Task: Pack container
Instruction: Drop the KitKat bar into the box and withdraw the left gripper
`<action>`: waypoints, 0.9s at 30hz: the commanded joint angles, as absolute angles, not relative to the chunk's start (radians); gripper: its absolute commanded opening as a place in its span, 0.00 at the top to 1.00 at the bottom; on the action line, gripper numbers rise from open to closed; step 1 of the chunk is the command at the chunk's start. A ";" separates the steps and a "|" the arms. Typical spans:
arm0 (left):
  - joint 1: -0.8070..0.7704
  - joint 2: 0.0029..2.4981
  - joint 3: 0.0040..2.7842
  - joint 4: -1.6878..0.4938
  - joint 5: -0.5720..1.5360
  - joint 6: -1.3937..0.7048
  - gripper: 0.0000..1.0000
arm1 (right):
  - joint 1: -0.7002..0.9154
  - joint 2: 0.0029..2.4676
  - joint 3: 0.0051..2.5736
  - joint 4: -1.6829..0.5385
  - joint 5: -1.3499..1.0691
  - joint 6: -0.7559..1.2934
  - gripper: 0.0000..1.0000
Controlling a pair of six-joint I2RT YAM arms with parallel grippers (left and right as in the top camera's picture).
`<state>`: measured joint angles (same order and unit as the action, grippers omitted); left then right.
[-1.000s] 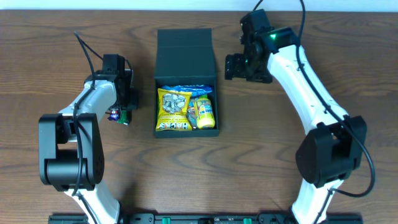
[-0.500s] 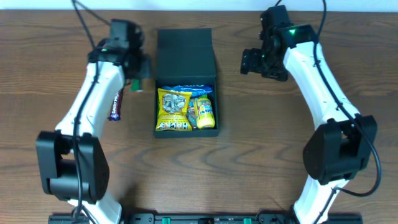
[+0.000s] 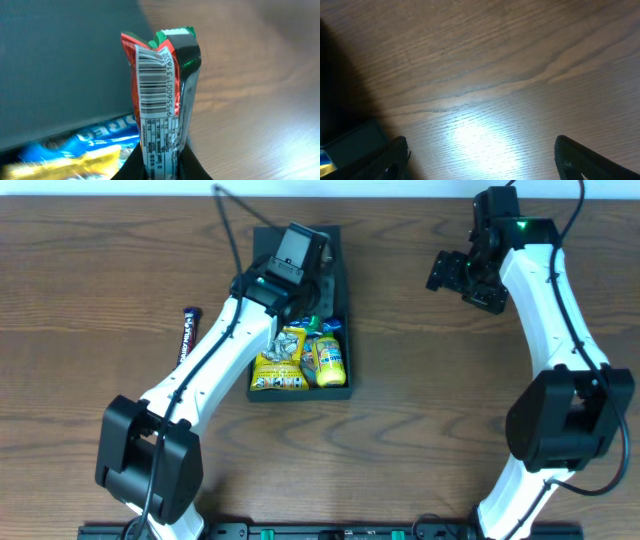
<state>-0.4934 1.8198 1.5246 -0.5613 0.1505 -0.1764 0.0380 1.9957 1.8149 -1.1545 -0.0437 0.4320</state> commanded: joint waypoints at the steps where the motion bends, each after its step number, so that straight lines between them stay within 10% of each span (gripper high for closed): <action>1: -0.498 1.835 1.525 -0.598 0.130 0.522 0.94 | 0.027 1.973 1.832 -1.155 -0.030 0.405 0.07; 10: -0.472 1.866 1.516 -0.687 0.070 1.359 0.93 | 0.026 1.973 1.832 -1.156 -0.026 0.387 0.05; 24: -0.424 1.900 1.515 -0.711 0.046 1.465 0.94 | 0.026 1.973 1.832 -1.163 -0.026 0.387 0.03; 25: -0.418 1.900 1.515 -0.714 0.051 1.453 0.89 | 0.026 1.973 1.832 -1.163 -0.026 0.387 0.04; 27: -0.412 1.900 1.515 -0.711 0.071 1.376 0.34 | 0.026 1.973 1.832 -1.163 -0.026 0.388 0.03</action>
<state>-0.4290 1.8919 1.5200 -0.7078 0.0593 1.4307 0.0330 1.9957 1.8149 -1.1599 -0.0433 0.4007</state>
